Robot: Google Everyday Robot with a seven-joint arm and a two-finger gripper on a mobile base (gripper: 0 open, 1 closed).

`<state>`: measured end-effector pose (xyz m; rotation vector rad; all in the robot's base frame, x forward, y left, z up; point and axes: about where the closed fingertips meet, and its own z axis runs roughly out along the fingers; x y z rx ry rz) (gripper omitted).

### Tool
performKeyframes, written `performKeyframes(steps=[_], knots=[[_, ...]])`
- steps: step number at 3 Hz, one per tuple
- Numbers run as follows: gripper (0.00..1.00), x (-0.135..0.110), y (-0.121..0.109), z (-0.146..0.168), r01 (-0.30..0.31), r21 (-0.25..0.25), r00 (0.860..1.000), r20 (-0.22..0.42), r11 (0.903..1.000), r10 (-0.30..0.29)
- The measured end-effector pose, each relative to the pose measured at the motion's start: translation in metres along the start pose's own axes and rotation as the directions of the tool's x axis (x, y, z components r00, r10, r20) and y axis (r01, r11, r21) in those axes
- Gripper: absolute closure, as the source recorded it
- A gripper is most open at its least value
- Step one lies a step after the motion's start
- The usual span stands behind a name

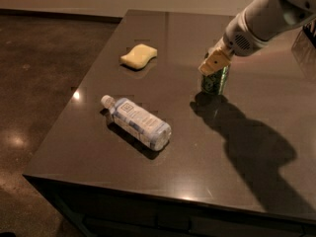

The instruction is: Knock green can over

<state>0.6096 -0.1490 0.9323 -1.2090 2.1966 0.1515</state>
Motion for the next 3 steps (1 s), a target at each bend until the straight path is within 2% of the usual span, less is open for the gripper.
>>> performKeyframes(steps=[1,2,3], knots=[[1.0,0.0,0.012,-0.023,0.058,-0.02,0.995,-0.08,0.9981,-0.059],[1.0,0.004,0.025,-0.035,0.116,-0.04,0.973,-0.194,0.9925,-0.121],[1.0,0.009,0.035,-0.035,0.171,-0.064,0.933,-0.31,0.9831,-0.183]])
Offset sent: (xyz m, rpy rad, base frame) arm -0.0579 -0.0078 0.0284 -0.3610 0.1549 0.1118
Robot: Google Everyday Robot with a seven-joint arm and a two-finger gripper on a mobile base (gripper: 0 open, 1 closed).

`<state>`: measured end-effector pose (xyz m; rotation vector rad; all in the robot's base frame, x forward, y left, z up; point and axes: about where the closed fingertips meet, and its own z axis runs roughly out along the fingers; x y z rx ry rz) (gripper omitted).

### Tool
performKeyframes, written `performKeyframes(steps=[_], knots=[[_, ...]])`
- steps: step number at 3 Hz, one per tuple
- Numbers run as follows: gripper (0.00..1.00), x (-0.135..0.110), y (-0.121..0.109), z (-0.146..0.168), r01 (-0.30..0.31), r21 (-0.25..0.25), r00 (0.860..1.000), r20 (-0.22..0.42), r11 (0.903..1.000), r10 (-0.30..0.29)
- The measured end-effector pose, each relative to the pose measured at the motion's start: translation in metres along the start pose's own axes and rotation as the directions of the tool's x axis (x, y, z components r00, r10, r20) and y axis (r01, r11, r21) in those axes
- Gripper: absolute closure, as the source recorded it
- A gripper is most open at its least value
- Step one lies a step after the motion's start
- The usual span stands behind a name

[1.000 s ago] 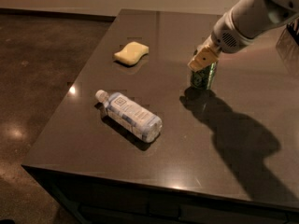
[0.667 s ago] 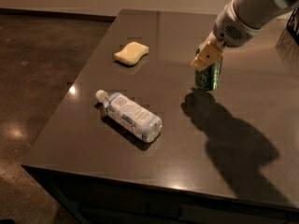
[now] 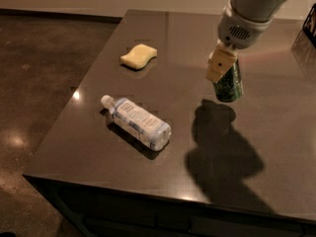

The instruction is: Knock green can over

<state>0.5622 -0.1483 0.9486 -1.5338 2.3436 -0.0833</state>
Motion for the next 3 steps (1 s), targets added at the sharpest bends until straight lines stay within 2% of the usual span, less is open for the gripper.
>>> performKeyframes(steps=[1,2,3], knots=[[1.0,-0.003,0.009,0.012,0.072,-0.02,0.991,-0.109,0.9972,-0.074],[0.83,-0.005,0.019,0.029,0.121,-0.058,0.974,-0.186,0.991,-0.13],[0.6,-0.007,0.027,0.039,0.164,-0.071,0.952,-0.248,0.9839,-0.177]])
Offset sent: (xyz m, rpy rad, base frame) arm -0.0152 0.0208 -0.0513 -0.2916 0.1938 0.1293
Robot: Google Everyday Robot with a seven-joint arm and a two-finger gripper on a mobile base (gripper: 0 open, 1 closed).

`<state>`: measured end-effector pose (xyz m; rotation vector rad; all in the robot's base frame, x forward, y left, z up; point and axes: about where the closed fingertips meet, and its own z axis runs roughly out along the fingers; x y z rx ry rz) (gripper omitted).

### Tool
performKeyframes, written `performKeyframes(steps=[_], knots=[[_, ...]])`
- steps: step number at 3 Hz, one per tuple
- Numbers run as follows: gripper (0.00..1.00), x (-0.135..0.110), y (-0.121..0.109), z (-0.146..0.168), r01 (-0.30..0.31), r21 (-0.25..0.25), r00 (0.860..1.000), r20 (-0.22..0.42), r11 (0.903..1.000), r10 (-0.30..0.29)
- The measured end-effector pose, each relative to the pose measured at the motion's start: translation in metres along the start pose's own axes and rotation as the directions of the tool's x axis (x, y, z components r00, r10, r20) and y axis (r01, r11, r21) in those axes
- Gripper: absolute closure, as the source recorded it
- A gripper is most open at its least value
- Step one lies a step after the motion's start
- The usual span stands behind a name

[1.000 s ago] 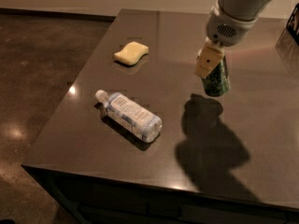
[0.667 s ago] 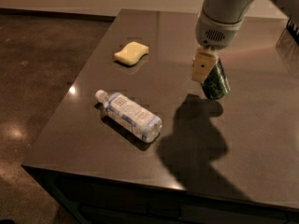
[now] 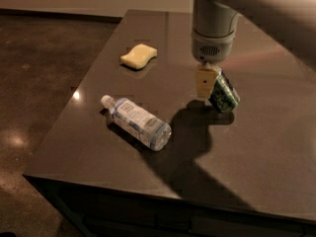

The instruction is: Knock green can over

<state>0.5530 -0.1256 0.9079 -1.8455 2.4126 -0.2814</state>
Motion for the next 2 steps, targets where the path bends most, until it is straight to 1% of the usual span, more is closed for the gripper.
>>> performKeyframes(steps=[1,2], knots=[[0.36,-0.006,0.0083,0.0067,0.056,0.026,0.995,-0.084,0.9981,-0.054],[0.15,-0.0087,0.0135,0.0156,0.097,0.038,0.985,-0.147,0.9946,-0.09]])
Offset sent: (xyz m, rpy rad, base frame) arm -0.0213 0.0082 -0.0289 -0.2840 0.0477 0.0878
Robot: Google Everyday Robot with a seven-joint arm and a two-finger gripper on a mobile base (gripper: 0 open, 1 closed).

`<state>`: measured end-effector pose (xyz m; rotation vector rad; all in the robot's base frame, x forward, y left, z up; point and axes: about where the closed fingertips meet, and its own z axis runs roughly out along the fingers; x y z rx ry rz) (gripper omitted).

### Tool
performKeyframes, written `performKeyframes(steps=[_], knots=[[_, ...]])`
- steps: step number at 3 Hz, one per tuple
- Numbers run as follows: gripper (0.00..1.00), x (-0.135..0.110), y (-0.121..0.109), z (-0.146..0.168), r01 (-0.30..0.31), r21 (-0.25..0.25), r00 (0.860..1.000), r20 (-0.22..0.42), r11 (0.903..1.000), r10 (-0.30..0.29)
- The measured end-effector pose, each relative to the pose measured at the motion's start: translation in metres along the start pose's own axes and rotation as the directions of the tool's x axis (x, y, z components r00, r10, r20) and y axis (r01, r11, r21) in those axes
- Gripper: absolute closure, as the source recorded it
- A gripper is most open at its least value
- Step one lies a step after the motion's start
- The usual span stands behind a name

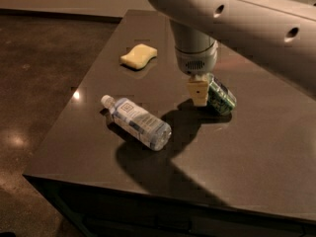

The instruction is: Knock green can over

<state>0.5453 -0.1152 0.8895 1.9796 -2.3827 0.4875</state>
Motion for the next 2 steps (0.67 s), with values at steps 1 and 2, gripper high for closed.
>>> performKeyframes(steps=[1,2], knots=[[0.0,-0.003,-0.0035,0.0013,0.0,0.015,1.0,0.012,0.9999,0.0],[0.0,-0.0031,-0.0036,0.0013,0.0,0.015,1.0,0.012,0.9999,0.0]])
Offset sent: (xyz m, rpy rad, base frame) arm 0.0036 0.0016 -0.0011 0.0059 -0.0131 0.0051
